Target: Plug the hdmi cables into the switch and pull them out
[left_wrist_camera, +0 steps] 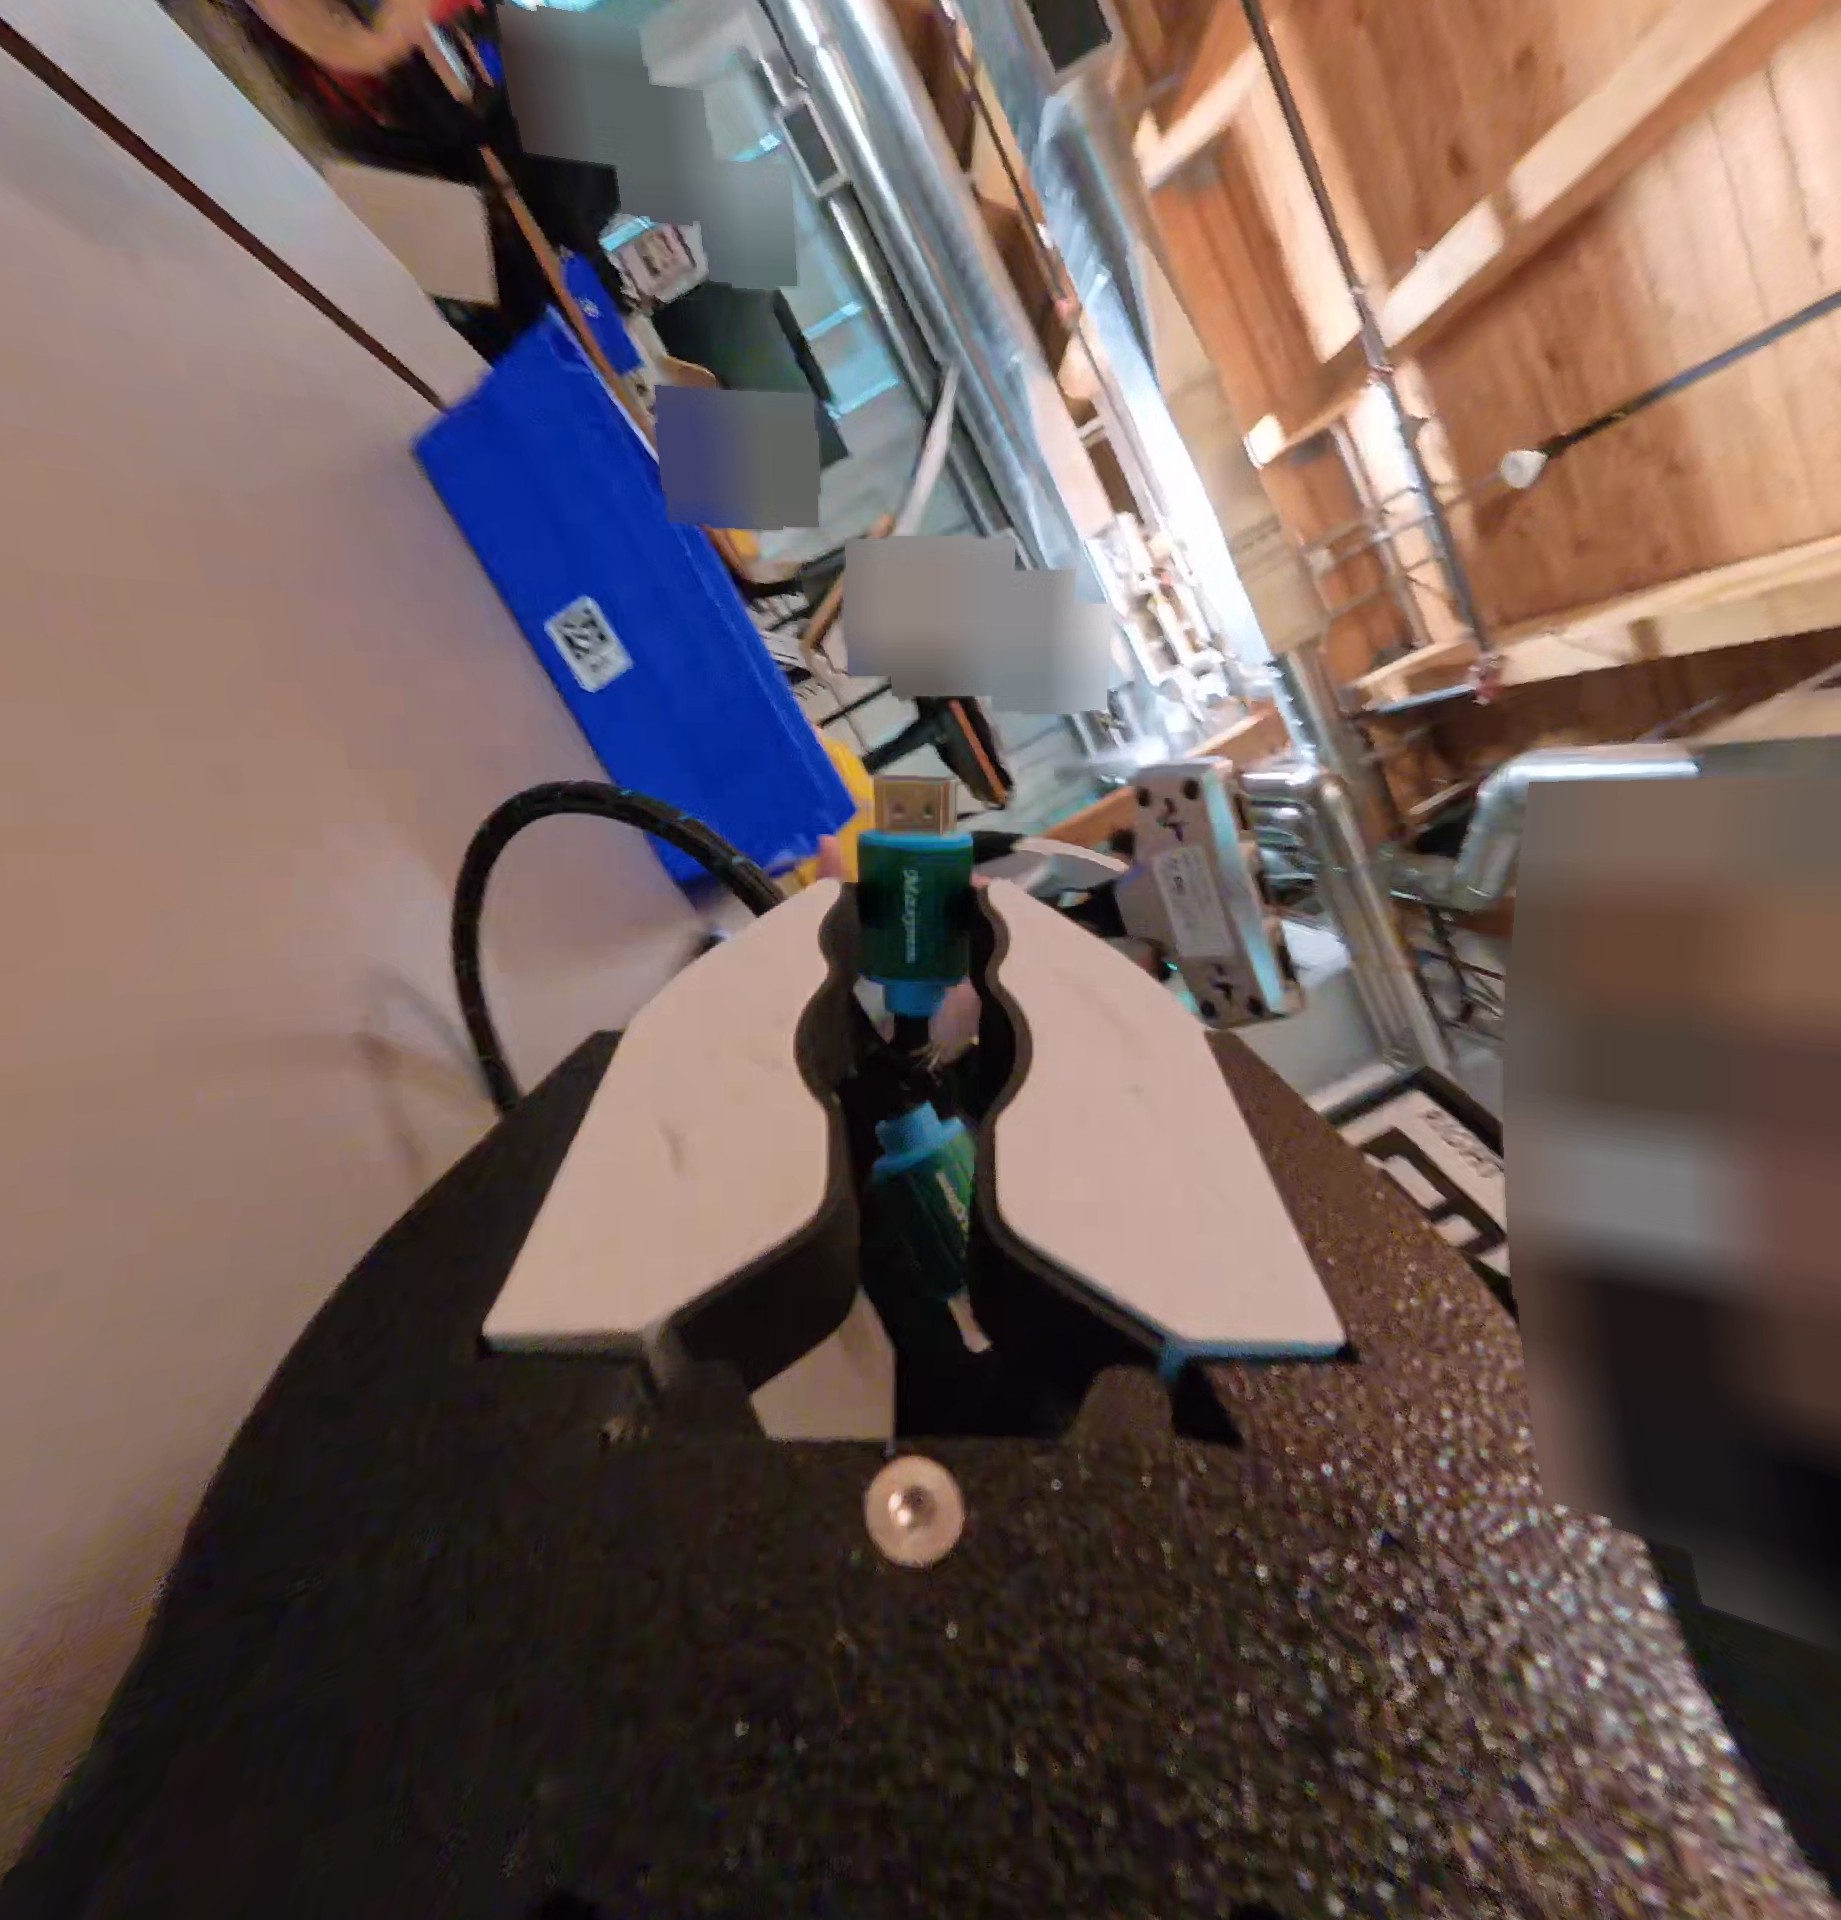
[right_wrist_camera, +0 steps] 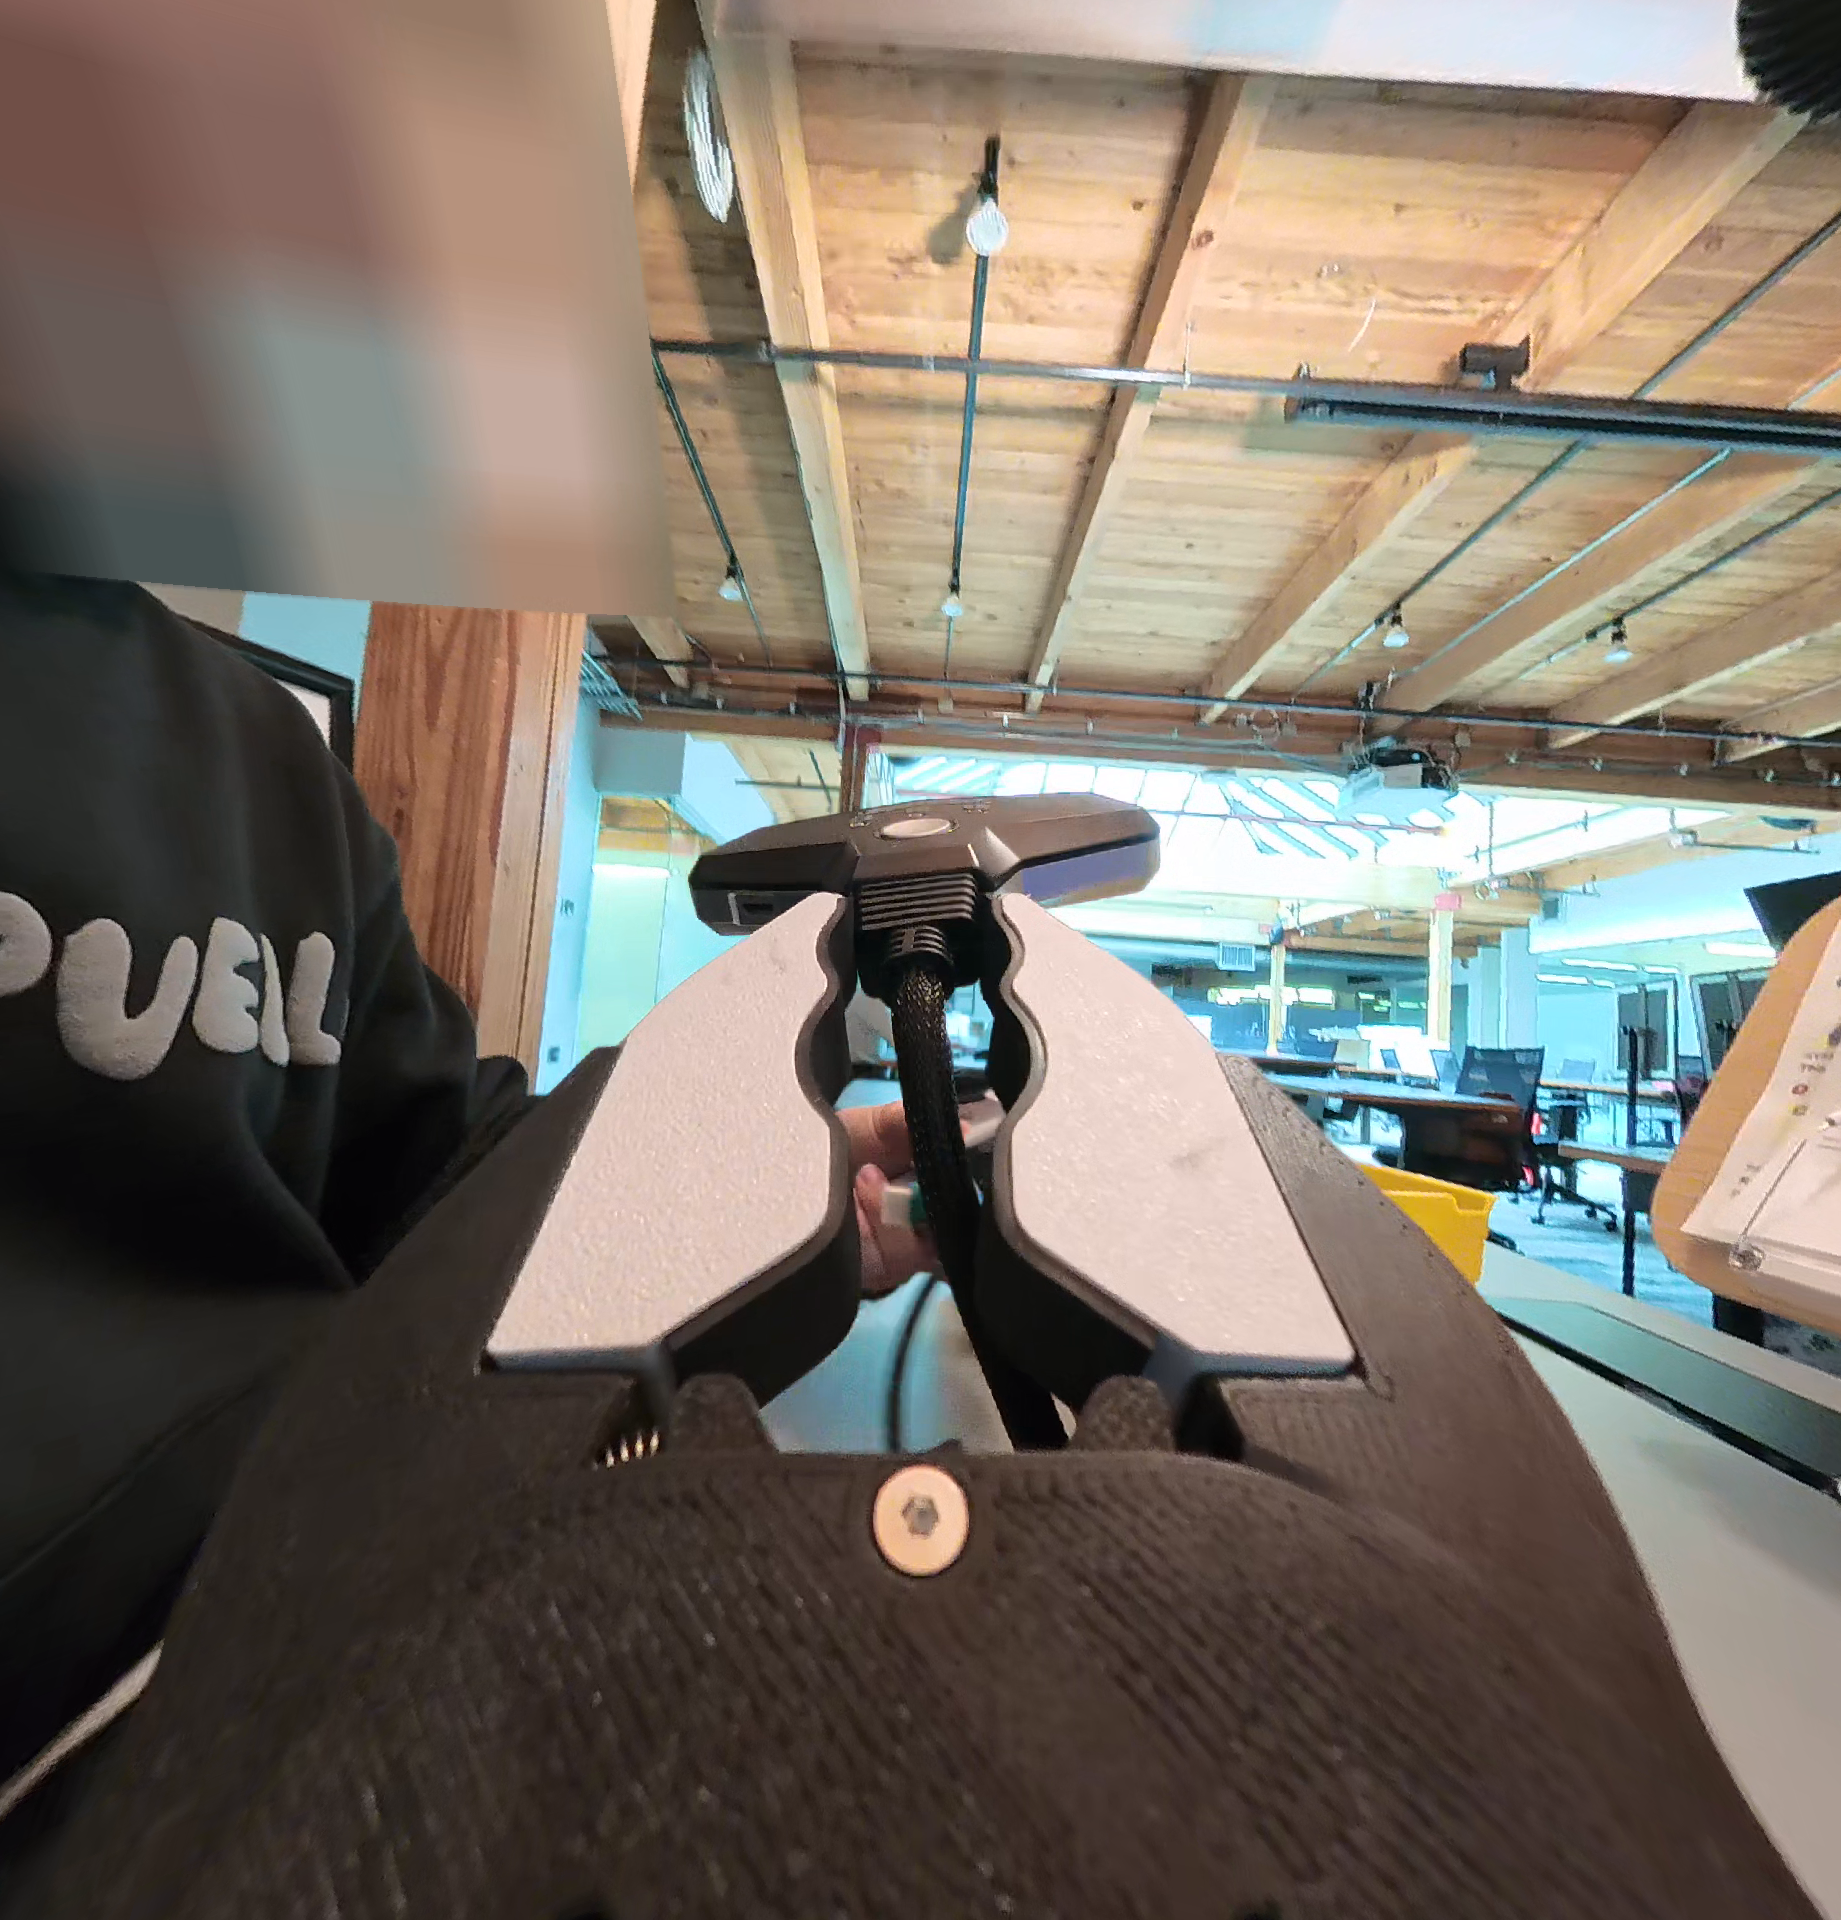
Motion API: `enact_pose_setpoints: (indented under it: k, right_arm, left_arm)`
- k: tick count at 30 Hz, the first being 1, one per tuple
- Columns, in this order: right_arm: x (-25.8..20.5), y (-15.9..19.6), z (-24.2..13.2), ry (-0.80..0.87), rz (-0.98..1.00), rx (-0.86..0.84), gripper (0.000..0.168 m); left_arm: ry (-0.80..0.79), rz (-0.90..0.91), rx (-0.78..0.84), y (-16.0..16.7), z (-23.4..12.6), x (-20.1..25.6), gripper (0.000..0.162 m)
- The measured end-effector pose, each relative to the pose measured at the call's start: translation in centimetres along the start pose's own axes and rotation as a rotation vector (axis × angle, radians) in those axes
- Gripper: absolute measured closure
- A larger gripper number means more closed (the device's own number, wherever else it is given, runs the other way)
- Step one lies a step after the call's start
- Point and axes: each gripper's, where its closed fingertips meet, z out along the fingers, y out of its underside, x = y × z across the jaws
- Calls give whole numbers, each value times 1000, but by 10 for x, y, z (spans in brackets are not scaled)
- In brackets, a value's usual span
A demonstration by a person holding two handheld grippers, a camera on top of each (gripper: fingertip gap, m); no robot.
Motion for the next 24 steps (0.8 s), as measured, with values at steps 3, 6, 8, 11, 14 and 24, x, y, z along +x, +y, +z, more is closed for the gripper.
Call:
enact_pose_setpoints:
  k: [3, 6, 8, 11, 14, 24]
  right_arm:
    - [0, 3, 2, 0, -5, -18, 145]
    - [0, 4, 2, 0, -5, -26, 145]
    - [-1, 6, 3, -2, -4, -34, 145]
    - [-1, 9, 4, -2, -5, -45, 145]
    - [-1, 9, 4, 0, -8, -47, 145]
    - [-1, 13, 5, -6, -9, -71, 144]
  left_arm:
    - [-270, 147, -61, 3, -21, -32, 144]
    - [-533, 338, -222, 22, -42, -61, 146]
    - [-568, 405, -307, 34, -46, -65, 146]
    - [-565, 480, -455, 53, -47, -65, 138]
    - [-567, 566, -661, 73, -54, -59, 134]
    - [-772, 866, -935, 75, -49, -85, 134]
